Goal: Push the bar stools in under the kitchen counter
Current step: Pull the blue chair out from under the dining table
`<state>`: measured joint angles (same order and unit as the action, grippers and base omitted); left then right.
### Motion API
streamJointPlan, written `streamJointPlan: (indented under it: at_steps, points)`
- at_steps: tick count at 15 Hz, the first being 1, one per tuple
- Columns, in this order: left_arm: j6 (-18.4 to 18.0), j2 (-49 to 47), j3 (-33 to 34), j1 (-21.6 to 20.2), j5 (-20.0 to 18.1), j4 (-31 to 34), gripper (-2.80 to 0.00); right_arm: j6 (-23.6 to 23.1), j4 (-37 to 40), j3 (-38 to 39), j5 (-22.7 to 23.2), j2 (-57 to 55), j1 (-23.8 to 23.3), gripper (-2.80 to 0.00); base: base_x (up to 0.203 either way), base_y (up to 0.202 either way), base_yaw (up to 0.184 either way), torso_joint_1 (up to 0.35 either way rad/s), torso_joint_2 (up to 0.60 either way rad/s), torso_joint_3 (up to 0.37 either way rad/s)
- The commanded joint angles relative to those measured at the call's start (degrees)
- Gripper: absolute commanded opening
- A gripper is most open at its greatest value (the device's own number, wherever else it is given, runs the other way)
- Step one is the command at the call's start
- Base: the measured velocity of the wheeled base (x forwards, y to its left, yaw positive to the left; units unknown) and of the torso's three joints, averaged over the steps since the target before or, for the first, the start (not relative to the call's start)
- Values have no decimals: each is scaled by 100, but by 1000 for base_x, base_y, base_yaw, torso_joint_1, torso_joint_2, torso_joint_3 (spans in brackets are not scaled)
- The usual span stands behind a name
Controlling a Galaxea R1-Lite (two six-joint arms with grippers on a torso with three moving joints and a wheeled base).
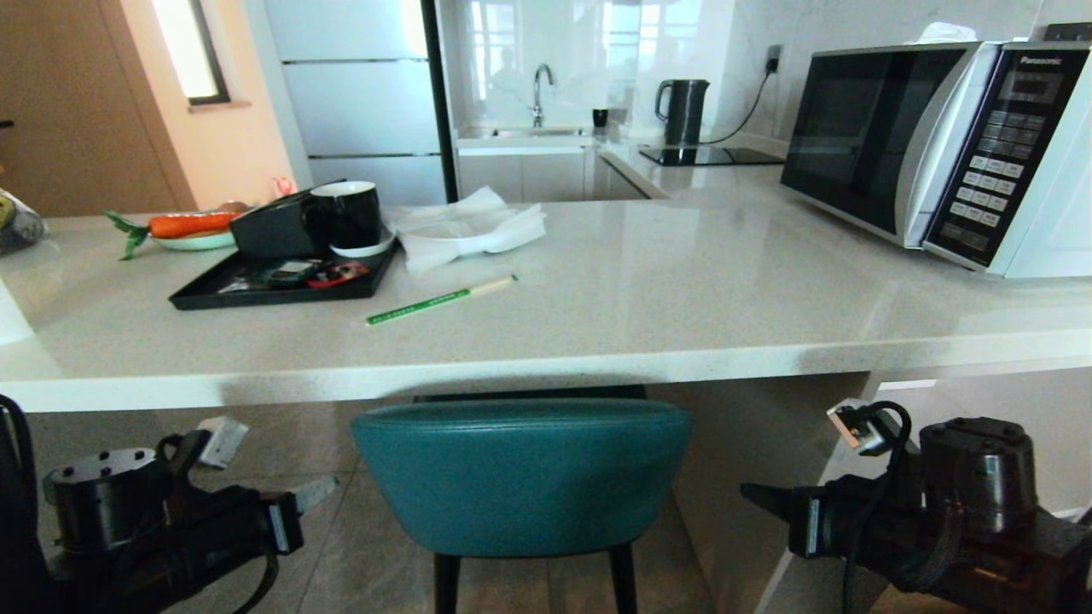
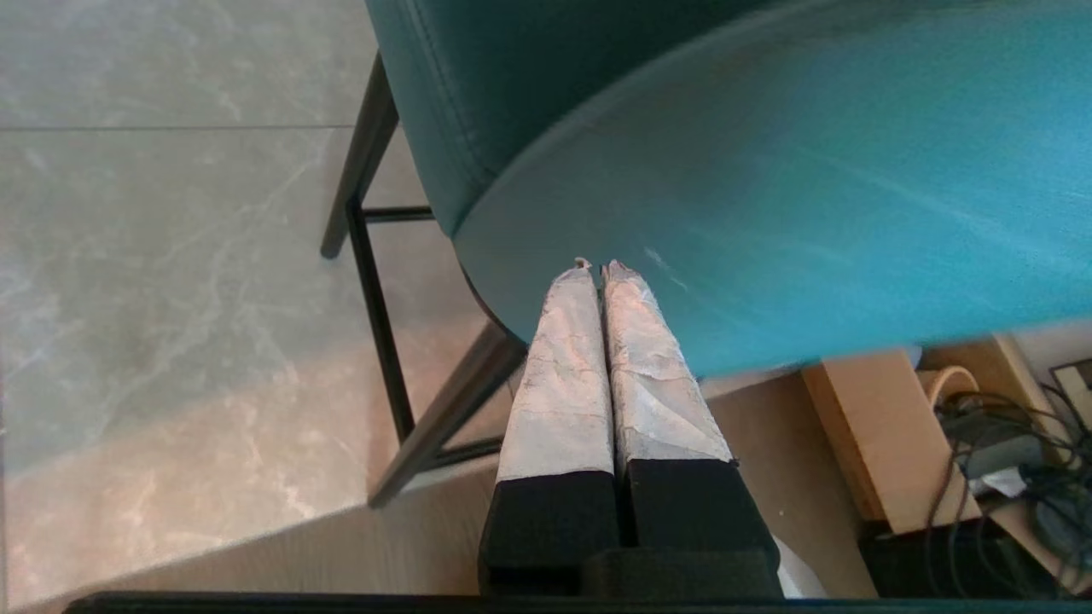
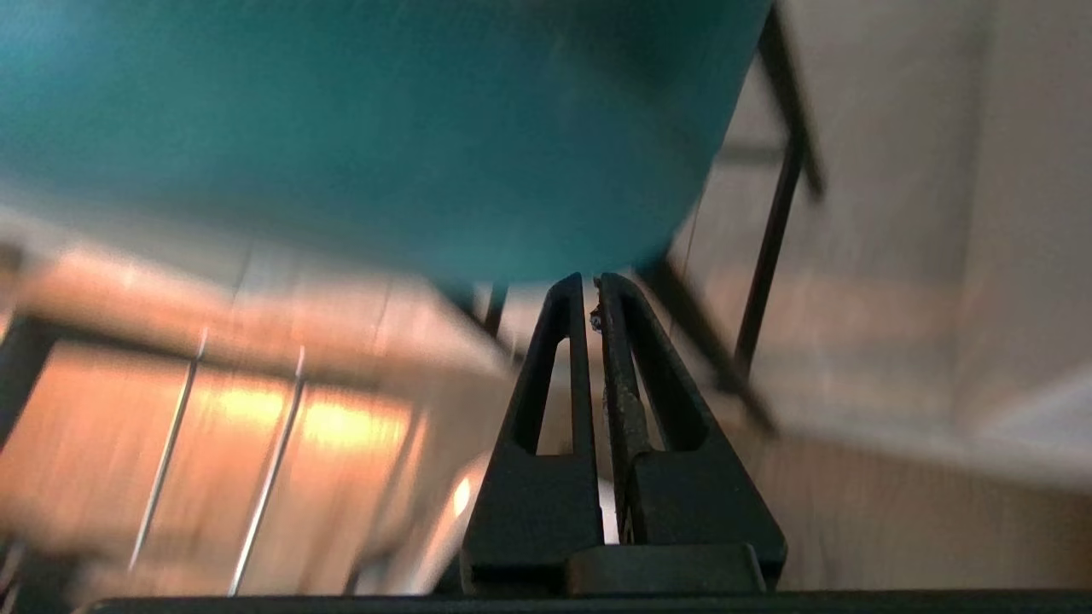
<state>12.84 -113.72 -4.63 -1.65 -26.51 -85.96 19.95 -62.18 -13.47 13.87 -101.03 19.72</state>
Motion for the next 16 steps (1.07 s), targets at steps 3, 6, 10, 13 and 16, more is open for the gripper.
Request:
streamJointPlan:
  at_steps: [3,6,10,13,16]
  points:
    - [20,-798,-443,-1,-46,-170,-280,174,-1965,116,-606,-1771,4,-280,0,0,0,0,0,0]
    - [0,-1001,-900,74,-59,-170,-280,310,-2509,131,-836,-2524,33,-280,0,0,0,0,0,0]
    - [5,-1204,-1383,204,0,-170,-280,437,-2548,-526,-904,-2676,126,-280,0,0,0,0,0,0]
    - [4,-1438,-1864,151,80,-170,-280,510,-2548,-1023,-1035,-2877,157,-280,0,0,0,0,0,0]
    - [8,-1436,-1787,221,110,-170,-280,527,-2548,-1111,-1089,-2852,223,-280,0,0,0,0,0,0]
